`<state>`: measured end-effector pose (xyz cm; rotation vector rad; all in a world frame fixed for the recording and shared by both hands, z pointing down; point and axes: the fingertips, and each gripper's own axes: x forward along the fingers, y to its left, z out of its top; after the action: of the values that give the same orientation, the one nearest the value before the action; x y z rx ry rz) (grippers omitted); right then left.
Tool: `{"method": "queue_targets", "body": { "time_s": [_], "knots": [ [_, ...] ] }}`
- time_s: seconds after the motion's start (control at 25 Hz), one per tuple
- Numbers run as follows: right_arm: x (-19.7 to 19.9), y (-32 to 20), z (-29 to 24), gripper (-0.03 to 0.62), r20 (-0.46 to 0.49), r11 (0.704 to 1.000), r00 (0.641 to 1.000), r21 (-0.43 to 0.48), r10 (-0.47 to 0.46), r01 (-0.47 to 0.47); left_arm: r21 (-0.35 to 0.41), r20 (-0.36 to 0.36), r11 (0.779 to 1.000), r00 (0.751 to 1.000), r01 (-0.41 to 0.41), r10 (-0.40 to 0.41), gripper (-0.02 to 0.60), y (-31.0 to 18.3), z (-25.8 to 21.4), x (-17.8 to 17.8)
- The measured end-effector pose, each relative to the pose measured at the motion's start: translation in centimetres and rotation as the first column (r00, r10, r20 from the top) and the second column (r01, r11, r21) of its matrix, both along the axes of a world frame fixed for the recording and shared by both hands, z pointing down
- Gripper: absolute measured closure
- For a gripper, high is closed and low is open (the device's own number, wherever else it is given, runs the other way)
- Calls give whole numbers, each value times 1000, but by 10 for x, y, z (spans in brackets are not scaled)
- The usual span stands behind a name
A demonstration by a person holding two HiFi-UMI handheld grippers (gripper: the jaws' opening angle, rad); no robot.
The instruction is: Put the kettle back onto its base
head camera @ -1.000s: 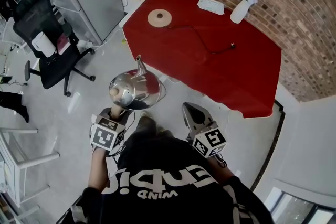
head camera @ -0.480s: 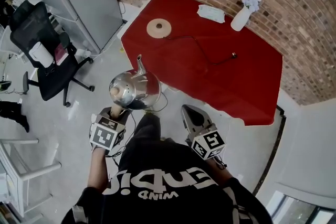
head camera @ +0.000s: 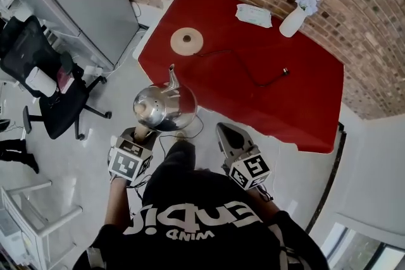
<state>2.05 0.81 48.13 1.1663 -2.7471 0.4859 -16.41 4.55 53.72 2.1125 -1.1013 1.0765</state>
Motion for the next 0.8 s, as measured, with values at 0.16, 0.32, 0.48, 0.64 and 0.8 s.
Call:
{"method": "queue_targets", "body": {
  "time_s": [0.16,0.32,0.48,0.64,0.8],
  "knots": [
    [-12,-31,4,572,-3,1000,1000,-18,17,-18,-29,5,999,999,-35,35,526,-33,5,-10],
    [-18,-62,2,572,-4,999,999,-21,48,-48,-43,30,997,997,-66,68,526,-62,8,-22],
    [-17,-91,-4,572,-6,997,997,1,82,-82,-42,26,994,995,-99,100,526,-85,5,-26],
    [-9,-112,-13,573,-7,994,995,23,104,-103,-41,29,993,993,-111,113,526,-104,3,-22],
    [1,-125,-19,572,-8,994,994,28,105,-105,-58,28,992,993,-111,113,526,-113,2,-13]
  ]
}}
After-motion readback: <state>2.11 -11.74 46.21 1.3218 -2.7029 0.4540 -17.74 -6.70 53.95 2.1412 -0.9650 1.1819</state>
